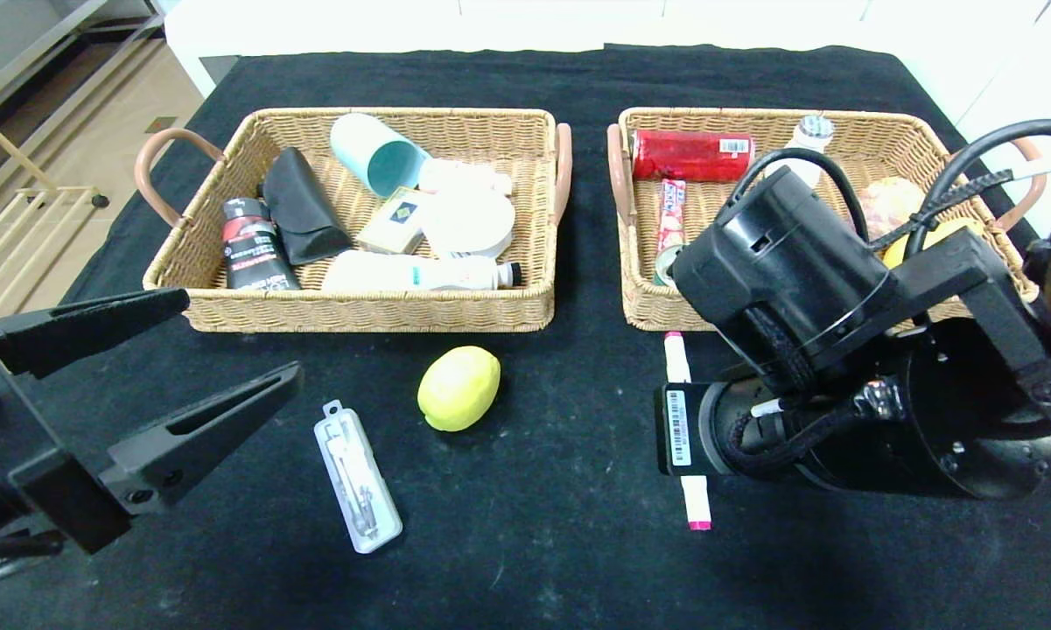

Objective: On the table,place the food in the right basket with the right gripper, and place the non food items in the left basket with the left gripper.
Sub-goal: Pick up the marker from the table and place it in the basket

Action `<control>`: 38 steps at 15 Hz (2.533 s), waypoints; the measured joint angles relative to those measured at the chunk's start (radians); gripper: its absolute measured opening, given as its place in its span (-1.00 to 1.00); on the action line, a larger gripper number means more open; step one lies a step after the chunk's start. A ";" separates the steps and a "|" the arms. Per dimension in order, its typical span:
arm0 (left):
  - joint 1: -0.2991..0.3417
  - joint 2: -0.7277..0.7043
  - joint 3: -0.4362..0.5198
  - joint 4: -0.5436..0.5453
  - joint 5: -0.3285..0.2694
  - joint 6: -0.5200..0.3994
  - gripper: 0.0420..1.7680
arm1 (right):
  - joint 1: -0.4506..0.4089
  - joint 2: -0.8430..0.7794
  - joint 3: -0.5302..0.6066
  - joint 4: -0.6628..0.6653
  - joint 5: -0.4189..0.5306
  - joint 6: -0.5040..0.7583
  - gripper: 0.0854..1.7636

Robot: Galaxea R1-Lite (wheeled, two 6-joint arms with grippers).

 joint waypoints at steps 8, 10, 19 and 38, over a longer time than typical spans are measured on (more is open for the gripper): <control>0.001 0.002 -0.001 0.001 0.001 -0.001 0.94 | 0.074 0.089 -0.275 -0.010 0.000 -0.149 -0.79; 0.001 0.004 -0.002 0.001 0.001 -0.001 0.94 | 0.081 0.127 -0.345 -0.068 0.002 -0.202 -0.79; 0.001 0.008 0.000 0.001 0.001 -0.001 0.94 | 0.073 0.235 -0.382 -0.510 0.008 -0.454 -0.79; -0.015 0.005 0.000 0.000 0.002 -0.002 0.94 | -0.033 0.395 -0.383 -0.985 0.006 -0.688 -0.79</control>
